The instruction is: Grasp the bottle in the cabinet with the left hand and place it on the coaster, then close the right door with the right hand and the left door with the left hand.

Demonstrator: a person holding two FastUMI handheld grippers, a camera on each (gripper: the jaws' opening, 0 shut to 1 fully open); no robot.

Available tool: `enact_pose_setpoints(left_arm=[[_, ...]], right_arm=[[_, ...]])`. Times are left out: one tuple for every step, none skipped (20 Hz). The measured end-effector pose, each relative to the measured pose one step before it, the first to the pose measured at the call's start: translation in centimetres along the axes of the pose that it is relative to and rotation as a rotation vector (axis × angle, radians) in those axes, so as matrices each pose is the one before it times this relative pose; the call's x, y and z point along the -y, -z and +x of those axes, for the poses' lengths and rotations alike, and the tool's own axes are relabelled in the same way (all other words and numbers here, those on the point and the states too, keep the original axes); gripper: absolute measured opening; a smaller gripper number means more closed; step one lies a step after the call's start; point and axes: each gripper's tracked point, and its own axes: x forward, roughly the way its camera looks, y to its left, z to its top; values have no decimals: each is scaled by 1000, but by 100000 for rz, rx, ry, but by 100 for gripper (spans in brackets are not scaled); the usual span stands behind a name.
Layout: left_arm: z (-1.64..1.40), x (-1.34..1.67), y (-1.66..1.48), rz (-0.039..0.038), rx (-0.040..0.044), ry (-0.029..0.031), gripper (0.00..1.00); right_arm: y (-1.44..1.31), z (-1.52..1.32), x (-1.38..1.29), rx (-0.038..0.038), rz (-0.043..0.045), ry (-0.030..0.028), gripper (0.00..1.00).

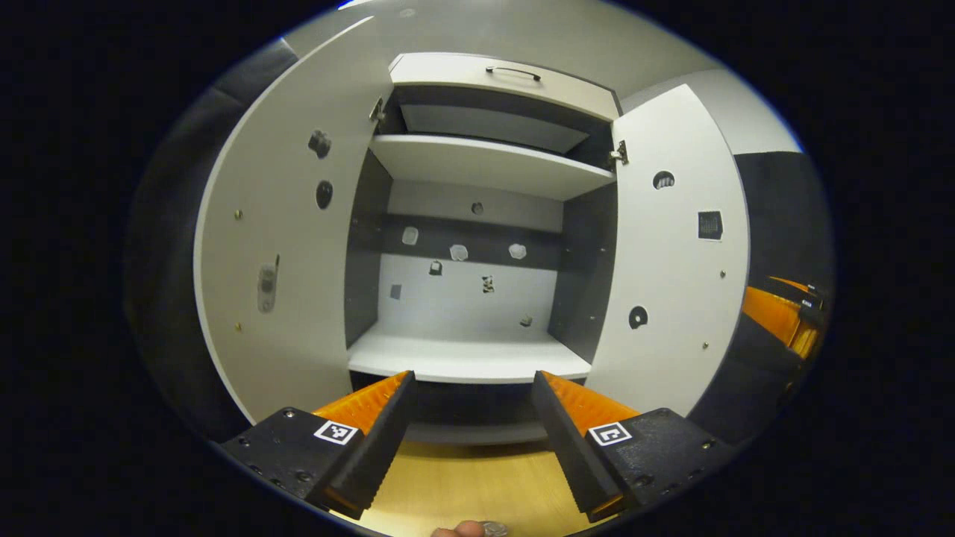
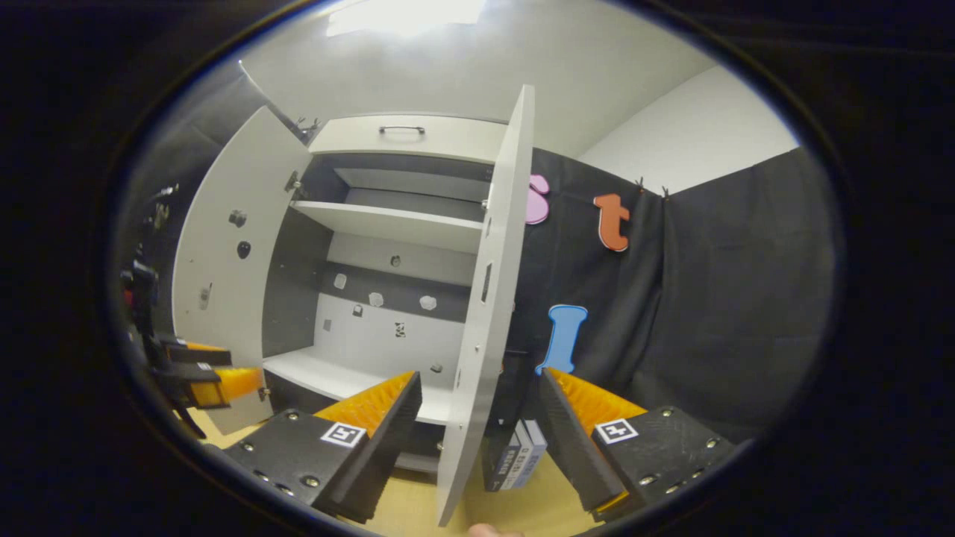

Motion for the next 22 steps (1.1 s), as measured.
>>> enact_pose_setpoints(left_arm=[[-66, -301, -1002, 1640, 2254, -1972, 96], [-81, -202, -847, 1013, 2090, -1307, 96], [-167, 15, -696, 871, 1949, -391, 96], [-115, -44, -501, 599, 1151, -428, 92], [-103, -205, -273, 558, 928, -581, 96], [-39, 9, -319, 278, 895, -49, 96], [-28, 35, -77, 7, 751, 59, 96], [51, -39, -34, 23, 232, 89, 96], [-31, -132, 141, -117, -206, -188, 96], [0, -120, 151, -182, -502, -179, 96], [48, -15, 210, -305, -539, -6, 96], [32, -6, 90, -351, -142, 117, 96], [85, -152, 151, -216, -300, -249, 96], [37, -187, 88, -144, -251, -422, 96], [-23, -129, 136, -286, -304, -376, 96], [49, -127, 100, -462, -369, -200, 96], [32, -142, 158, -434, -363, -358, 96], [58, -138, 150, -461, -354, -355, 92], [-49, -78, 104, -540, -167, -163, 92], [21, -22, 30, -634, -148, -130, 92], [42, 10, 136, -620, -325, 42, 92], [43, 52, -15, -634, -73, 189, 96]], right_arm=[[-204, -126, 581, 795, 167, 1613, 96], [-447, -24, 570, 1606, 566, 1988, 96], [-380, 108, 826, 1546, 615, 2370, 96], [-345, 173, 724, 1121, 522, 2500, 94], [-204, 116, 698, 1040, 461, 2672, 96], [-205, 223, 685, 749, 253, 2581, 96], [-174, 220, 632, 958, 313, 2547, 96], [-83, 274, 547, 647, 189, 2507, 96], [23, 226, 363, 175, -100, 1781, 94], [194, 287, 169, -419, -467, 1382, 96], [206, 277, 132, -437, -458, 926, 96], [100, 183, -125, -306, -172, 37, 96], [180, 165, -179, -501, -78, -172, 96], [146, 130, -189, -536, 98, -594, 96], [234, 47, -375, -652, 359, -1320, 96], [134, 104, -23, -302, -291, -33, 96], [-73, 12, 40, 350, -135, -637, 93], [-75, 79, -149, 52, 210, -1205, 94], [84, 102, -161, -155, 636, -1570, 95], [-57, 9, -177, -363, 995, -1616, 98], [146, 72, -126, -437, 1328, -1705, 95], [24, 54, -285, -520, 1402, -1366, 98]])
